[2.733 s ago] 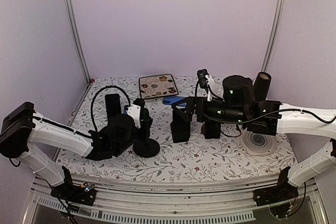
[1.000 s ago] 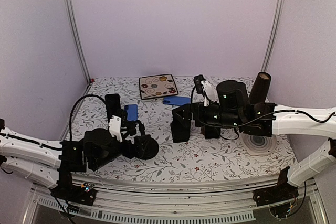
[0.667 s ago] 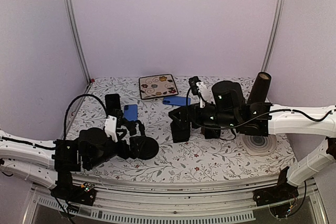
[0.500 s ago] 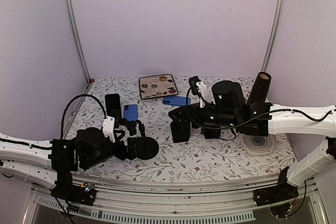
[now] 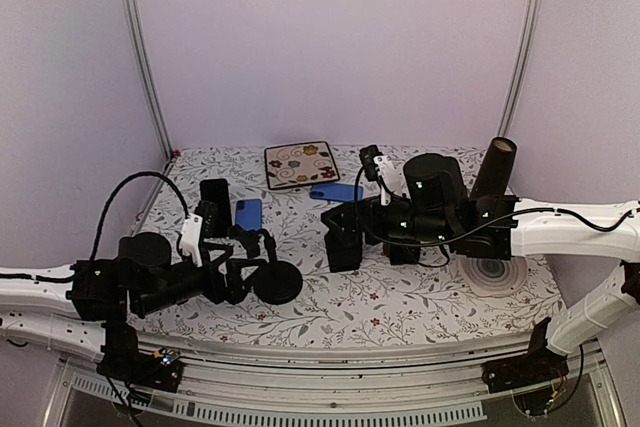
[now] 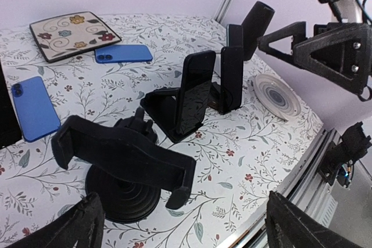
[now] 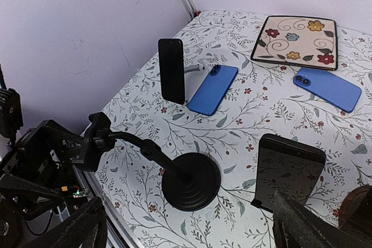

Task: Place the phone on the phone stand
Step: Adjust the phone stand at the center of the board.

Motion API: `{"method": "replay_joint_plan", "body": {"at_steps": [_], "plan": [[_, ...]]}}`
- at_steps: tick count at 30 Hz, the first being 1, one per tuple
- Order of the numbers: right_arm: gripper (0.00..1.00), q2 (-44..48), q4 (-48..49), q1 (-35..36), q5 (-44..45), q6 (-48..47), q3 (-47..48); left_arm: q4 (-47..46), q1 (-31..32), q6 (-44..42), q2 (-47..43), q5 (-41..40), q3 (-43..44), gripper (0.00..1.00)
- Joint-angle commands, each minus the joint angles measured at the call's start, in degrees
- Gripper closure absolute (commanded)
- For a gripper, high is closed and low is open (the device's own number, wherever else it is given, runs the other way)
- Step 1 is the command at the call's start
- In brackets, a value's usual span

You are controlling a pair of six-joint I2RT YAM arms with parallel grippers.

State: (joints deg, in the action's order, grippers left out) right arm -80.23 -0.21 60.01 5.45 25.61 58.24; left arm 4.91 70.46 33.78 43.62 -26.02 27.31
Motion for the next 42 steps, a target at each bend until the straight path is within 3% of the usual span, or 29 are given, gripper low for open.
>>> {"method": "replay_joint_plan", "body": {"at_steps": [1,8,14,18,24,29,35,42], "plan": [[0.01,-0.25,0.08,0.37,0.42,-0.78,1.60,2.49,-0.25,-1.84,-1.95,1.32,2.94,0.04],[0.01,0.35,-0.53,0.46,1.09,-0.82,1.63,4.10,-2.52,-2.35,-3.59,1.67,6.90,0.03],[0.01,0.96,-1.10,0.39,1.49,-0.90,1.35,11.36,-11.46,-0.66,2.29,5.26,12.83,0.03],[0.01,1.66,-1.56,0.46,2.05,-0.98,1.09,12.71,-16.31,-3.98,4.92,9.98,14.51,0.03],[0.01,2.89,-1.31,0.46,2.41,-1.07,-0.13,7.60,-20.27,-12.61,5.56,20.71,12.96,0.03],[0.01,3.68,-1.17,0.46,2.18,-1.04,-0.79,2.56,-22.08,-15.62,9.56,19.17,11.48,0.03],[0.01,5.44,-2.26,0.41,2.93,-1.79,-1.37,-2.00,-24.88,-15.14,11.02,21.53,8.60,0.03],[0.01,5.74,-2.52,0.41,3.79,-2.67,-1.96,-0.96,-24.92,-11.46,11.46,26.84,8.42,0.03]]}}
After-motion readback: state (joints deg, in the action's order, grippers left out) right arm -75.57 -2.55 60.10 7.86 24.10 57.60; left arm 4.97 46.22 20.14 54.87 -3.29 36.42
